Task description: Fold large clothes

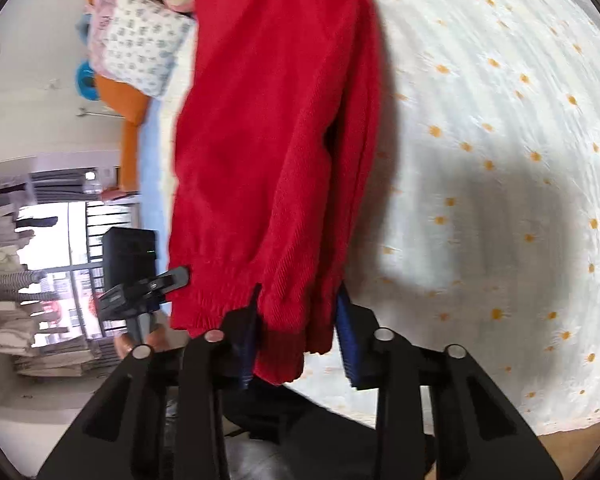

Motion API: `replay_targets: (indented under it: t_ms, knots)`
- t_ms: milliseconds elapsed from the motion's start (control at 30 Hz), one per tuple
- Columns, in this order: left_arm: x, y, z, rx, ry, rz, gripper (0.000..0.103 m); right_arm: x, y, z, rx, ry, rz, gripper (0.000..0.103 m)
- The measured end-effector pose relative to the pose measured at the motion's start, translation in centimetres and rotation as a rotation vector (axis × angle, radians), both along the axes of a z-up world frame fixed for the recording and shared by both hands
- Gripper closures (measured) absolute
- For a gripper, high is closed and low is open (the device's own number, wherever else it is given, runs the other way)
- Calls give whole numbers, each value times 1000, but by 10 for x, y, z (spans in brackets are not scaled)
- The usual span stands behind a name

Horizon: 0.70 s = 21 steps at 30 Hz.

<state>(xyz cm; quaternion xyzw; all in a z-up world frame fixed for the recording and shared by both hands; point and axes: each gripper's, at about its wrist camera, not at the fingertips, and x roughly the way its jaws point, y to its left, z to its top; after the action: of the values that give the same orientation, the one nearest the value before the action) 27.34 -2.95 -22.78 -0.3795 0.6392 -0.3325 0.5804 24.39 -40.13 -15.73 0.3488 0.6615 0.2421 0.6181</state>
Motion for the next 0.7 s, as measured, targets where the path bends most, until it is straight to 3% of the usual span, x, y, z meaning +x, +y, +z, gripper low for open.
replay_targets:
  t_ms: [167, 367, 600, 700]
  knots:
    - [17, 3, 13, -118, 42, 27, 56, 13, -3, 22, 50, -53, -16, 71]
    - [52, 11, 56, -198, -1, 58, 58, 46, -9, 60, 129, -140, -59, 71]
    - [128, 24, 89, -206, -54, 118, 60, 125, 1, 99, 119, -238, -90, 71]
    - [165, 34, 88, -191, -42, 152, 60, 167, 2, 98, 124, -231, -125, 71]
